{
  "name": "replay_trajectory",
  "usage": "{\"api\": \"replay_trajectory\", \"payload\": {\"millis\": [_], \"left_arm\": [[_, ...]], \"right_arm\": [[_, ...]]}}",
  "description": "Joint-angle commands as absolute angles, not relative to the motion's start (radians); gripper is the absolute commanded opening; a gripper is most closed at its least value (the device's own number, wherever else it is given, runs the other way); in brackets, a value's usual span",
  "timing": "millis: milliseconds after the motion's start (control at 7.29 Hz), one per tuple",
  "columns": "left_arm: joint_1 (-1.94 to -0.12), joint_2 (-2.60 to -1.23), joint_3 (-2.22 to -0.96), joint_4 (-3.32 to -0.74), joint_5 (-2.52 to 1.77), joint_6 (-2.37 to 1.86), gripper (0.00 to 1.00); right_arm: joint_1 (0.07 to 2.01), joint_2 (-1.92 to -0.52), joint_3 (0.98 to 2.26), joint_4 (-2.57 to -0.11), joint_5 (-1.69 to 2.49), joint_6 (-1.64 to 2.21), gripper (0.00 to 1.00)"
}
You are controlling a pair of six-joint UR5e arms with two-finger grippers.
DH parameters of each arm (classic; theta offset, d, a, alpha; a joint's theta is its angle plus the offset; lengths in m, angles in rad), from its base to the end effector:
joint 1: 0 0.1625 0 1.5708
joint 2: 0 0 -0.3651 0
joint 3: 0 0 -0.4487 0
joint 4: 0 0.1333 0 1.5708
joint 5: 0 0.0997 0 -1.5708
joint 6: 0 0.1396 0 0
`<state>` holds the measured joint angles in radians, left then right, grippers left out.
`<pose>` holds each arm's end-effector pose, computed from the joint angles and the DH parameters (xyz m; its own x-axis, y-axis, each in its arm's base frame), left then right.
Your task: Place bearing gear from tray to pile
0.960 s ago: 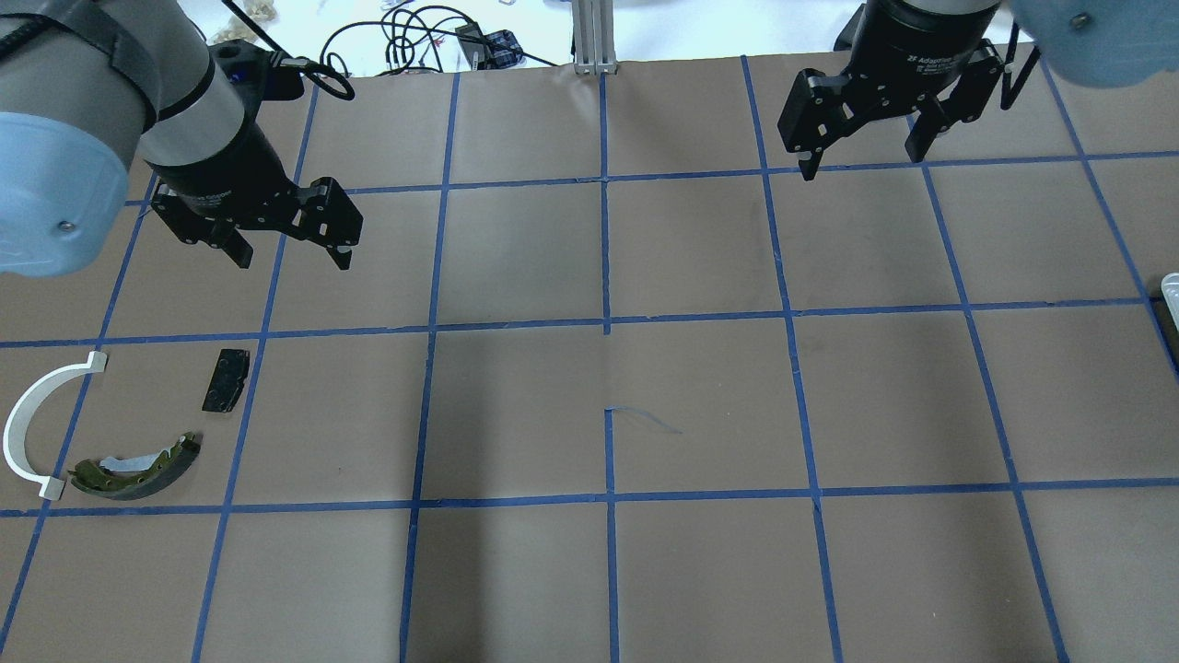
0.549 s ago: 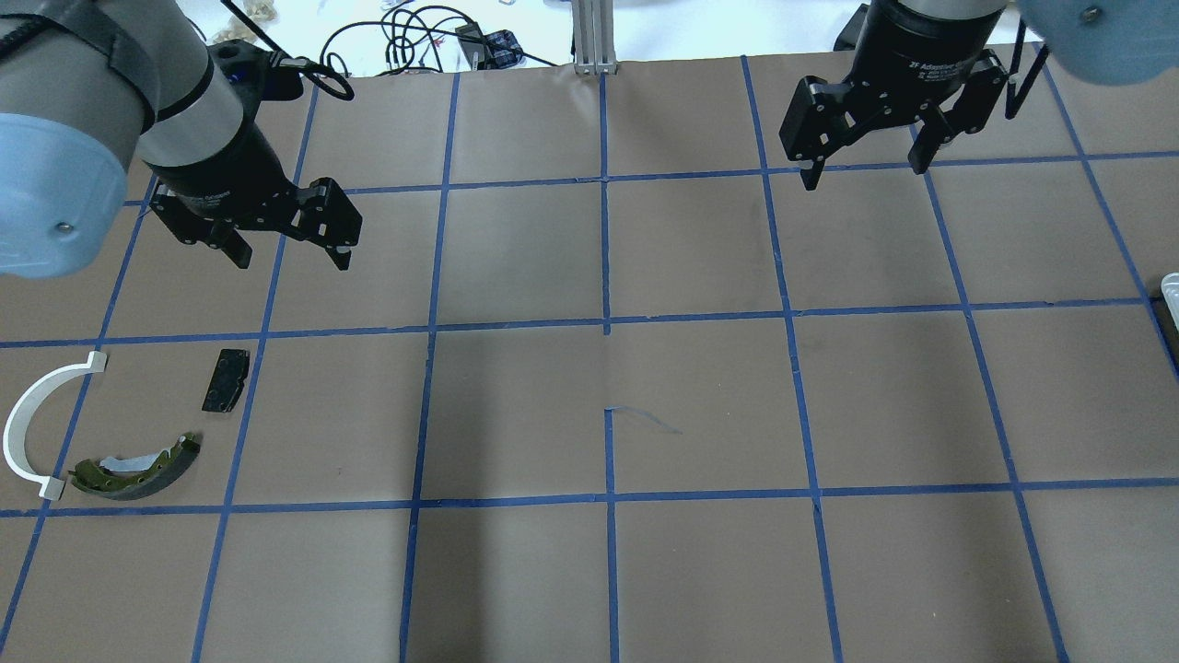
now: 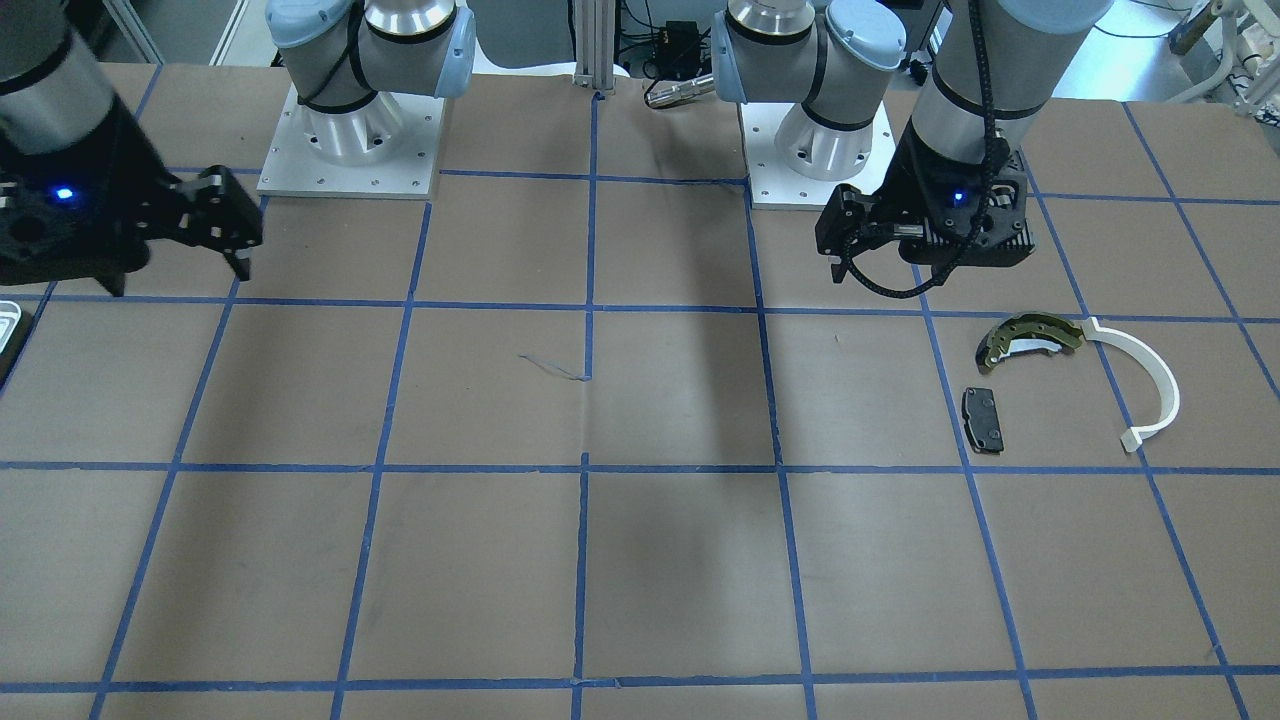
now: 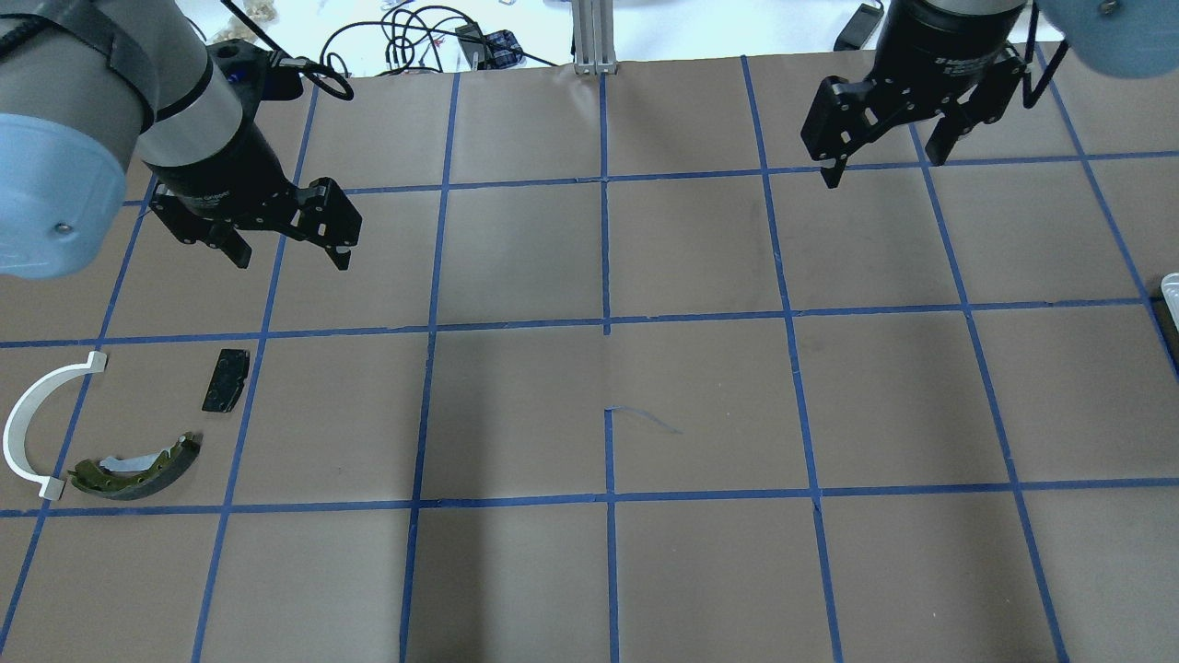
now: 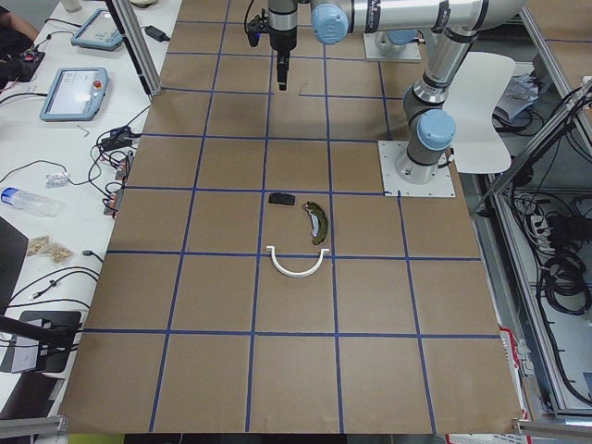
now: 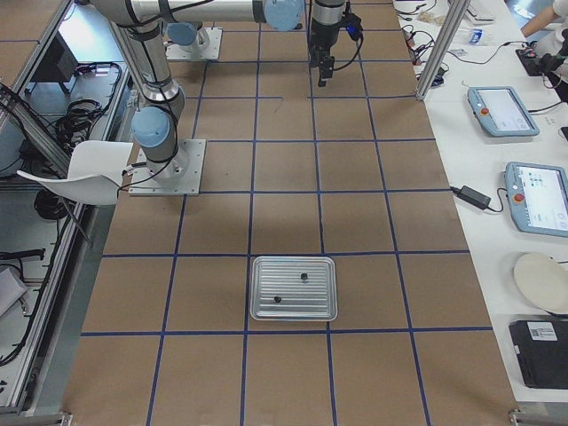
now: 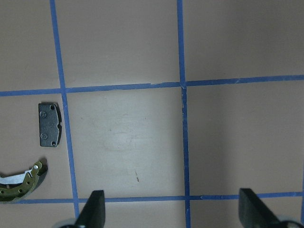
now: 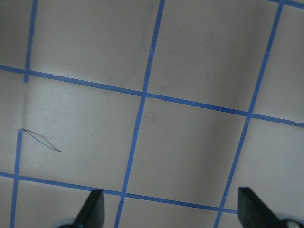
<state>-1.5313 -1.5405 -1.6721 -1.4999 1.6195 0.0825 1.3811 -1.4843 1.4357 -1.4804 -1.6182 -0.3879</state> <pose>-0.1052 -0.5408 0.3562 -0.9979 0.0430 -0.0485 0.0429 0.9991 0.0041 0.0163 -0.5871 0.4045 -0.9797 -0.1986 0.0280 -0.1968 0.9788 0.0566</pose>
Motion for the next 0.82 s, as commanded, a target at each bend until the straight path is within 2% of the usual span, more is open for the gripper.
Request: {"api": "replay_trajectory", "payload": {"millis": [0, 274, 686], "left_arm": [[-1.534, -1.534, -1.671, -1.5, 1.618, 0.081, 1.0], [-1.526, -1.529, -1.671, -1.506, 1.624, 0.083, 1.0], [-1.522, -1.526, -1.672, -1.509, 1.624, 0.083, 1.0]], "right_arm": [[1.138, -1.48, 1.483, -1.494, -1.624, -0.658, 1.0], [0.903, -1.415, 1.57, -1.666, -1.629, -0.959, 1.0], [0.657, -1.187, 1.618, -2.002, -1.621, -1.352, 1.0]]}}
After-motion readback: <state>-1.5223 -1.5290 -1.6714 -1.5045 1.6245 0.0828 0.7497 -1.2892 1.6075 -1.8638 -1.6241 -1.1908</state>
